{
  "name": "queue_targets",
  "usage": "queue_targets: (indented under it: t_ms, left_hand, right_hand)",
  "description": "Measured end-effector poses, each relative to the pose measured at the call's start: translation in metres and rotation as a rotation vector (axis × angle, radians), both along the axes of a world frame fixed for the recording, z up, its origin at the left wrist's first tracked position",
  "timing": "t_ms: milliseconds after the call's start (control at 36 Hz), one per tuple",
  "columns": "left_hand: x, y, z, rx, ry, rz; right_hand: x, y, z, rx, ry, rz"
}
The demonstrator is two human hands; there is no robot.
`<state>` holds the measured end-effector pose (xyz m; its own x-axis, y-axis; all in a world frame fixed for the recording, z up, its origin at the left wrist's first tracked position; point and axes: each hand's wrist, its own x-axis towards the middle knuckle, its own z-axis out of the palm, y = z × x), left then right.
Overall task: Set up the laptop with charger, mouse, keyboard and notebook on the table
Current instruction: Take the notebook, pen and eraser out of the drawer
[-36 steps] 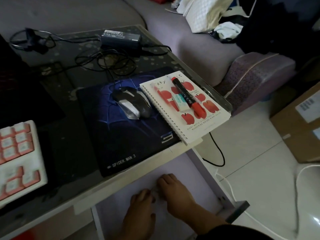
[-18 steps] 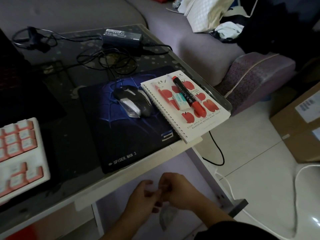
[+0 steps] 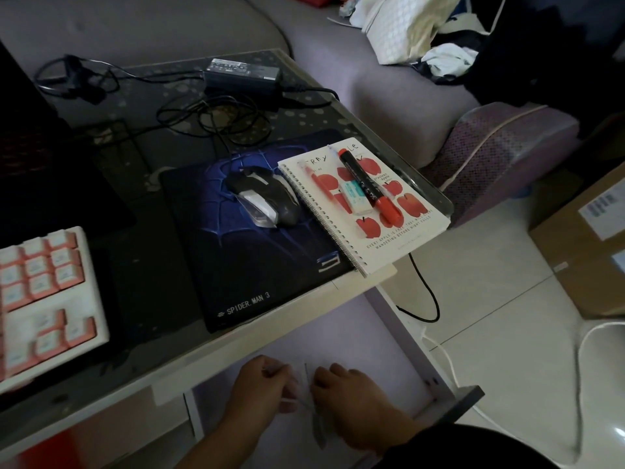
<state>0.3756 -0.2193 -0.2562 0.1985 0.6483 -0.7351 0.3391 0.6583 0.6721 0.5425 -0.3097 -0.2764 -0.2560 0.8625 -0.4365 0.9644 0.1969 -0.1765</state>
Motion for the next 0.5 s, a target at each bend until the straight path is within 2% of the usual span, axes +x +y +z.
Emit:
queue_targets:
  t_ms: [139, 250, 306, 417, 500]
  left_hand:
    - [-0.002, 0.002, 0.002, -0.015, 0.007, 0.018]
    - [-0.001, 0.001, 0.006, -0.015, -0.003, 0.020]
    - [0.000, -0.001, 0.008, -0.011, -0.011, 0.030]
    - [0.003, 0.000, 0.016, 0.015, -0.008, 0.028]
    - [0.008, -0.002, 0.030, -0.010, -0.086, 0.031]
  right_hand:
    - [0.001, -0.002, -0.004, 0.030, -0.108, 0.030]
    - [0.003, 0.003, 0.020, -0.186, -0.009, -0.170]
    - [0.004, 0.001, 0.021, -0.196, 0.020, -0.254]
    - [0.021, -0.003, 0.025, -0.118, 0.336, -0.696]
    - [0.027, 0.000, 0.044, -0.113, 0.756, -1.013]
